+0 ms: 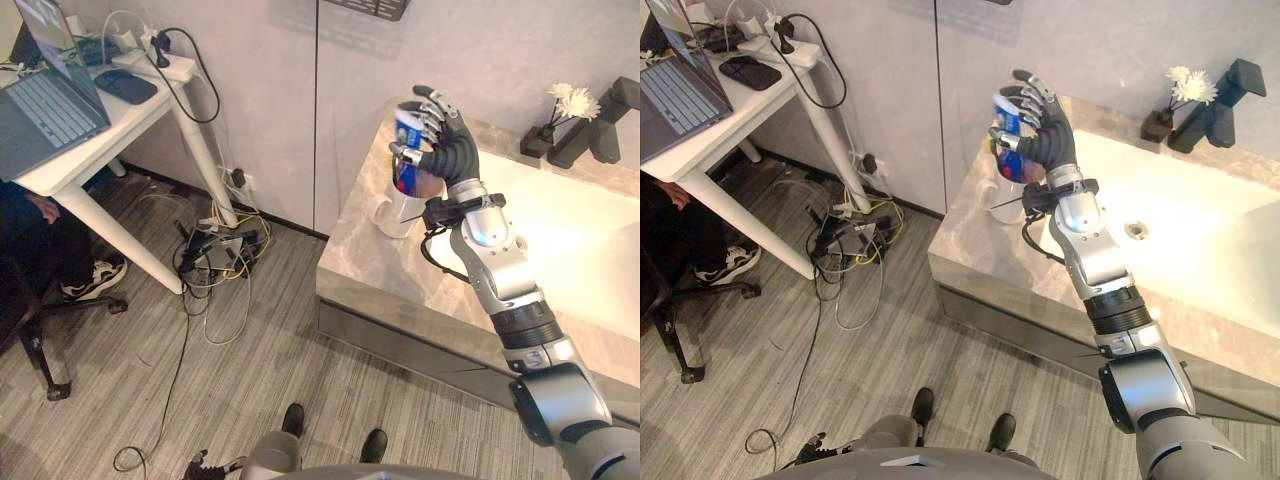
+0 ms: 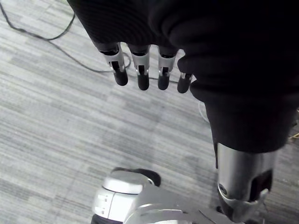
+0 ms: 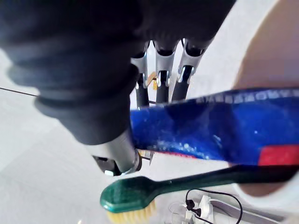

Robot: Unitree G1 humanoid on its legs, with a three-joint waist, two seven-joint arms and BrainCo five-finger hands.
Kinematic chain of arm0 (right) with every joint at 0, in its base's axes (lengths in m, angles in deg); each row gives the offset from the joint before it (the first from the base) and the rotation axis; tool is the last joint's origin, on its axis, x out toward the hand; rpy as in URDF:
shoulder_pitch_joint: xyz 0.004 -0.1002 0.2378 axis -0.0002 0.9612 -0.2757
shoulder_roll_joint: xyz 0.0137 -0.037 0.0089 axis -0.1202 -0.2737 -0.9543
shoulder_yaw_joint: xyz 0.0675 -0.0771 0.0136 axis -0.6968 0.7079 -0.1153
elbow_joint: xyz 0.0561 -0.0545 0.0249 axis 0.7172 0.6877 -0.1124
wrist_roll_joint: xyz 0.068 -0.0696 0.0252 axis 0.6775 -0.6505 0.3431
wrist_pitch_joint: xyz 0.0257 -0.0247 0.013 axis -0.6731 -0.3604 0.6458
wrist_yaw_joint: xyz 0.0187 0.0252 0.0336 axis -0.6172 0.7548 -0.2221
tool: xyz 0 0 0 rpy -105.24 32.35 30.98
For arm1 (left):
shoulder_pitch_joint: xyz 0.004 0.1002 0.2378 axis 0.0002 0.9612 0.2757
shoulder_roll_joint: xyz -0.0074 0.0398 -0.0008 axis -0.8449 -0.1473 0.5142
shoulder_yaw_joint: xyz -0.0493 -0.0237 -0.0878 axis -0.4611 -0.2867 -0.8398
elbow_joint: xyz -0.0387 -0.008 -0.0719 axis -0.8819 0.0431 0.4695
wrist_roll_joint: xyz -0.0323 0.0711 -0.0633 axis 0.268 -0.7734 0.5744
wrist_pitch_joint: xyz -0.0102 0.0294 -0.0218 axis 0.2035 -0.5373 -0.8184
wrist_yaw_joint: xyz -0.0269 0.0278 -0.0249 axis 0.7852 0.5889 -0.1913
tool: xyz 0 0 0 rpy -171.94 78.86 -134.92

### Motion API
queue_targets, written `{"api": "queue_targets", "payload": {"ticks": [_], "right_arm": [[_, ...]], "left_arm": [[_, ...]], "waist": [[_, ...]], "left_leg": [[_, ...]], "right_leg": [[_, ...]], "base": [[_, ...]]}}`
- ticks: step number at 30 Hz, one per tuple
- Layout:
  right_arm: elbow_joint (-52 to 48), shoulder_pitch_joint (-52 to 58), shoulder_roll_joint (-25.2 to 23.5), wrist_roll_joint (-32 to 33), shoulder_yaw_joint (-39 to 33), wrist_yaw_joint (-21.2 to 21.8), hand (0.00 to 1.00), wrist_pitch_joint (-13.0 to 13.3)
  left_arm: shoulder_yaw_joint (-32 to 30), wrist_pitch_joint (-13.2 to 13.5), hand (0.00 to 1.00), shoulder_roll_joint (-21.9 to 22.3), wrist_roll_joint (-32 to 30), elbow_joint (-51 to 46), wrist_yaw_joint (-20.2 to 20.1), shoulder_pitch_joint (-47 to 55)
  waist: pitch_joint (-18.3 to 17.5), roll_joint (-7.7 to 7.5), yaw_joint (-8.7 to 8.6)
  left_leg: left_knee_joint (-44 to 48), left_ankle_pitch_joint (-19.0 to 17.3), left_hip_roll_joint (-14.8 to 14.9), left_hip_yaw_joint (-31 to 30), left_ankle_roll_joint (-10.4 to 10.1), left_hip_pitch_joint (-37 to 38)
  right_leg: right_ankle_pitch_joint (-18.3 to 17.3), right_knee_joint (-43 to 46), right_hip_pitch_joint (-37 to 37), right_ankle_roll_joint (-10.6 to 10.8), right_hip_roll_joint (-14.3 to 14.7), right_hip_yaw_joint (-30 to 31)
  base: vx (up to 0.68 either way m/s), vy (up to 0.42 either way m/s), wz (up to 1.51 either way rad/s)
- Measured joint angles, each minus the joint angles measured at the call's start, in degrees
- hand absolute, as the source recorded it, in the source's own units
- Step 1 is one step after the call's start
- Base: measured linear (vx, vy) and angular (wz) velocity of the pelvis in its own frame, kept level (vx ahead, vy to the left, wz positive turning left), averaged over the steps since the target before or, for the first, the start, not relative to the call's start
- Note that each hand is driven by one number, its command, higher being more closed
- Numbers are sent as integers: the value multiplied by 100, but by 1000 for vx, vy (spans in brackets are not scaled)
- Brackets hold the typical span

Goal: Organize washtable

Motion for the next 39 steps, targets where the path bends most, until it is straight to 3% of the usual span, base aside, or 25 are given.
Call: {"api": "queue_targets", "payload": {"ticks": [19, 24, 32, 39], "right_arm": [[-143, 178, -3, 7, -285, 60, 0, 3], [-662, 408, 3, 13, -537, 57, 0, 39], [-1260, 959, 7, 23, -1277, 25, 0, 161], [-1967, 2573, -20, 33, -2732, -67, 0, 345]], "left_arm": [[-1, -72, 0, -7, -167, 6, -12, 0], [3, -98, 0, -25, -219, 15, -21, -3], [126, -107, 0, -114, -358, 48, -84, -14], [123, -128, 0, -141, -473, 256, -116, -5]], "waist": [[-2, -2, -40], [-4, -3, -76], [-57, 0, -226], [-330, 41, -387]], "left_leg": [[-2, 0, 13, 91, 0, 141], [-10, 0, 19, 144, 0, 204], [-15, -1, 23, 256, 0, 282], [-34, -50, 26, 515, 7, 390]], "right_leg": [[24, -1, 89, -5, 4, 53], [31, -10, 120, -4, 3, 101], [62, -14, 118, 5, 3, 211], [80, -26, 70, 13, 4, 465]], "base": [[-1, 0, -1], [-18, 4, -6], [-6, 5, -7], [0, 12, -19]]}}
